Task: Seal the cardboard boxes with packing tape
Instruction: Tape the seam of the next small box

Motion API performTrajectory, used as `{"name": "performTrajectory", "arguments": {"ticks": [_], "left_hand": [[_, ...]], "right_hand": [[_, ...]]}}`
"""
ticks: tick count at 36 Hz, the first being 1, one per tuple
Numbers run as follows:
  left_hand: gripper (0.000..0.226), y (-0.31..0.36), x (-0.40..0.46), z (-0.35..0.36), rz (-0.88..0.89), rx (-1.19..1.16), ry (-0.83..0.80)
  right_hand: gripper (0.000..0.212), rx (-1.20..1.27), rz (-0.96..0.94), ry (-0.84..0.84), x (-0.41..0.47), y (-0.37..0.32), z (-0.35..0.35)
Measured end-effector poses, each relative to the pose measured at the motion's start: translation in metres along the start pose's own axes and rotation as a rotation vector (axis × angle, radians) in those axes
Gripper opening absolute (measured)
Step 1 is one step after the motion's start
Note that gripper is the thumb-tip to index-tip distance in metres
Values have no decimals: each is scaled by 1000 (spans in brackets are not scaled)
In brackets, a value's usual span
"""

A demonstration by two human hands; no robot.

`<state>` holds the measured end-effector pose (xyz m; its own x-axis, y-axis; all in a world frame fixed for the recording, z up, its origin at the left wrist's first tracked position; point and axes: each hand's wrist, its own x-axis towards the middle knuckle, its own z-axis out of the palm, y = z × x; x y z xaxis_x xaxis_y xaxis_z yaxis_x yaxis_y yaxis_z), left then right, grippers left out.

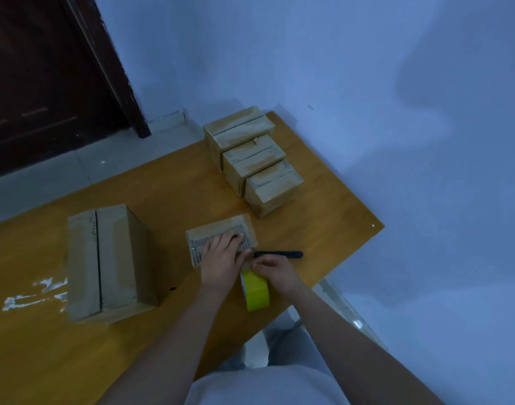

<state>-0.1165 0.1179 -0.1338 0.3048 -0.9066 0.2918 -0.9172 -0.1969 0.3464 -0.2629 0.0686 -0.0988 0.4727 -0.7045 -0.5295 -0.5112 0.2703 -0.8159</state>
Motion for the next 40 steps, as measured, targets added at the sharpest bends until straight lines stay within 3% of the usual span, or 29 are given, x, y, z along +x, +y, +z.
{"name": "performTrajectory", "arguments": {"ticks": [3,7,11,15,18,22,29,40], "left_hand": [[47,0,8,-2,-44,-2,-23],[35,-11,11,0,99,41,23],[48,-21,7,-7,182,91,9],[47,-34,-3,-17,171,-9,-82],[32,-39,-6,-27,160,-111,-128],[44,-24,8,-45,19,-237,-137],[36,3,43,-36,-97,117,-432],[23,10,44,-22,-132,139,-344]], "right_hand": [[12,4,-11,6,-8,5,1],[15,107,37,80,-15,15,-2],[14,163,42,172,-13,17,-9],[10,200,23,247,-8,15,-18],[12,204,27,268,-5,14,-21],[11,224,34,266,-4,13,-18],[9,186,23,237,-6,13,-15],[12,220,32,235,-13,15,-13]]}}
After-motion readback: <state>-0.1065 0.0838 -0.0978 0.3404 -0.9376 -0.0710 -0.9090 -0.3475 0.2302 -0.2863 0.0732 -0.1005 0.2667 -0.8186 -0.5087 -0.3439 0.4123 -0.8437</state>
